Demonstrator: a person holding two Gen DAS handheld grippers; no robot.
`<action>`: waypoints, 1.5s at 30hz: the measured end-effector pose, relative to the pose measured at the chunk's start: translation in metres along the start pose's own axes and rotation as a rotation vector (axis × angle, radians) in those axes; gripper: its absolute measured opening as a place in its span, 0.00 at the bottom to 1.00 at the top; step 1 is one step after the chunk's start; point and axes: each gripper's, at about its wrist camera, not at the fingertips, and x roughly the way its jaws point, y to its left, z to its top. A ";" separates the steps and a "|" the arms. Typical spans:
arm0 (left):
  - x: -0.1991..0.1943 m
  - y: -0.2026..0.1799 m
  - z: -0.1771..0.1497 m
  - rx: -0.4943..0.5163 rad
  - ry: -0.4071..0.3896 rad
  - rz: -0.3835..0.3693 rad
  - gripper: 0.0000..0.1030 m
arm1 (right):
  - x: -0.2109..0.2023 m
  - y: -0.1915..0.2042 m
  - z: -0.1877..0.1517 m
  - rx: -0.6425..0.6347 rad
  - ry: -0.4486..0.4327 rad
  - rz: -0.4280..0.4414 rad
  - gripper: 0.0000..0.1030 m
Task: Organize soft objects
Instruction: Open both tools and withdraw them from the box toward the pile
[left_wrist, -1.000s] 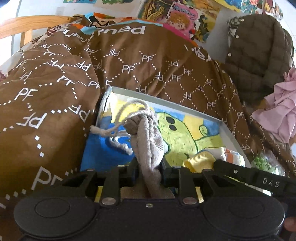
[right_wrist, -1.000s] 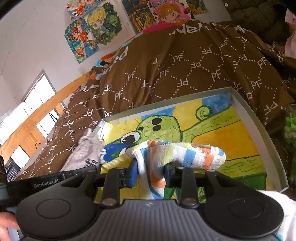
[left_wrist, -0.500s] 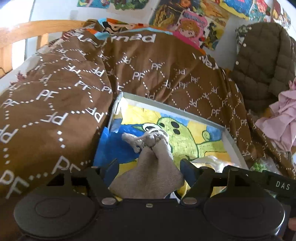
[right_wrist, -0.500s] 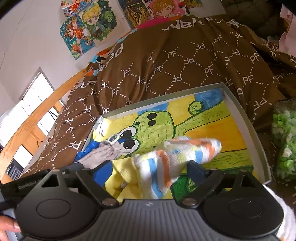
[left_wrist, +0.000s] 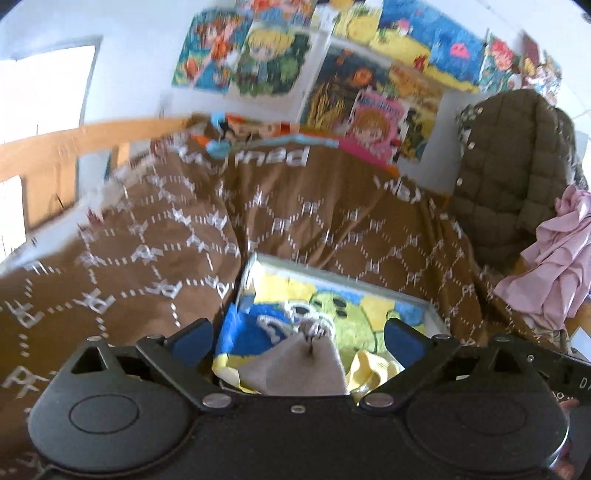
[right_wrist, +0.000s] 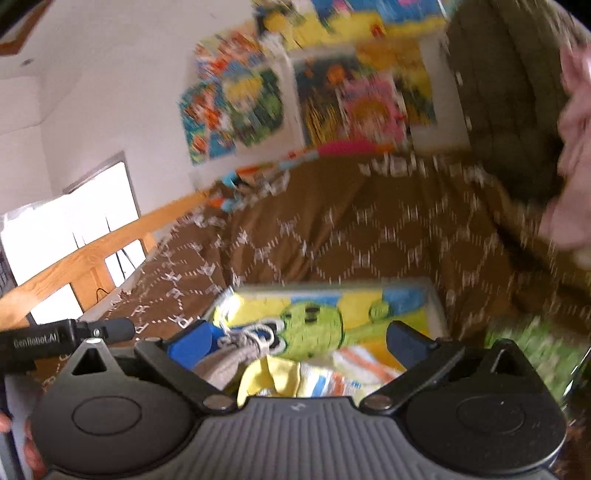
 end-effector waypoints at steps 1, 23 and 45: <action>-0.008 -0.003 -0.001 0.007 -0.017 0.001 0.99 | -0.007 0.005 0.000 -0.029 -0.021 -0.008 1.00; -0.133 -0.020 -0.057 0.037 -0.106 0.048 0.99 | -0.126 0.057 -0.047 -0.173 -0.119 -0.111 1.00; -0.122 -0.019 -0.089 0.180 0.188 0.050 0.99 | -0.120 0.045 -0.087 -0.075 0.205 -0.146 1.00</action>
